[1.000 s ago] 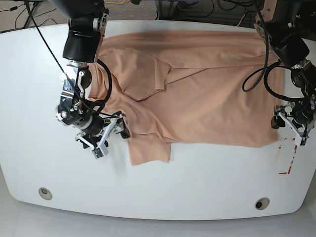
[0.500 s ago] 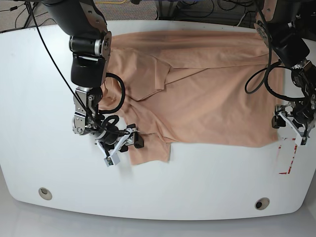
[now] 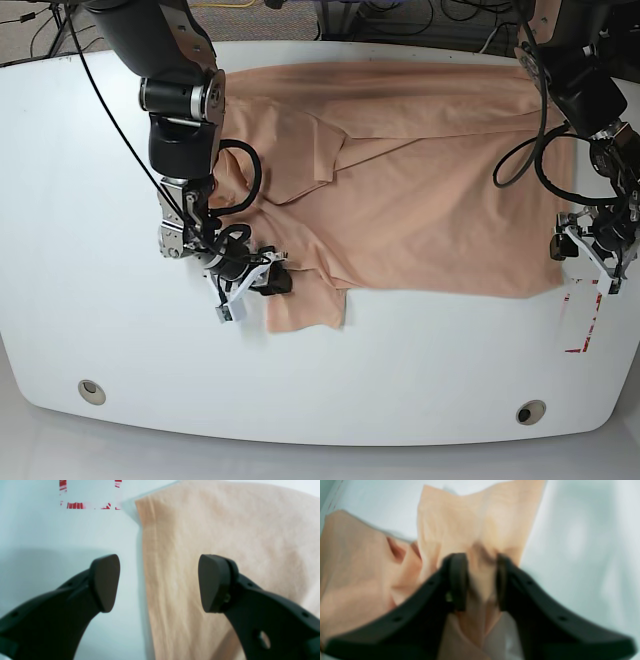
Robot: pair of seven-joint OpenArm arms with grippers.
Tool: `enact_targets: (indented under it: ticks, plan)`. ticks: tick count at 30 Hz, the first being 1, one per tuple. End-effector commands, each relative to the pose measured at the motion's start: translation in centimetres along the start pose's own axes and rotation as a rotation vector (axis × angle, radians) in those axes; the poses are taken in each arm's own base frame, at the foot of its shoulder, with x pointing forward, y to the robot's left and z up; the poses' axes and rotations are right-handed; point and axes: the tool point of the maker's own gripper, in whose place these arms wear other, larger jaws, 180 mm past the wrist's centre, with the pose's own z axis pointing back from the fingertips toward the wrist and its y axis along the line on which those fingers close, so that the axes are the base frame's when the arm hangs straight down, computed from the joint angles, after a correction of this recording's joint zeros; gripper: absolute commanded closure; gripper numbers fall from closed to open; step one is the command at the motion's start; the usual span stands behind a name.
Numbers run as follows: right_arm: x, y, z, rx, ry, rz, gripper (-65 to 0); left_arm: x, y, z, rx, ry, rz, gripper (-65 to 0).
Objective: Layout the t-shirt on the table in an organized manner, then fold the t-shirt properly
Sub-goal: 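Pull the grasped sleeve edge outward with the right gripper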
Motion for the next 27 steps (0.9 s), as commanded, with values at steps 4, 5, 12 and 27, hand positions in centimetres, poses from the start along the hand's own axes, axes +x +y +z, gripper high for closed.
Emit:
enact_targets:
  ticks: [4, 5, 12, 27]
  plan:
    - [4.4, 0.6, -0.1, 0.017, -0.059, 0.071, -4.1, 2.0, 0.9, 0.9, 0.019, -0.057, -0.013, -45.8]
    - [4.8, 0.9, -0.2, 0.023, -0.050, 0.100, -4.1, 2.0, 0.9, 0.9, 0.019, -0.057, -0.013, -45.8]
    - [7.5, 1.6, -0.7, 0.010, -0.022, 0.237, -4.1, 2.0, 0.9, 0.9, 0.018, -0.056, -0.013, -45.8]
    - [14.0, 2.5, -0.4, -0.026, -0.036, 0.434, -6.2, 1.9, 0.9, 0.9, 0.018, -0.054, -0.013, -45.8]
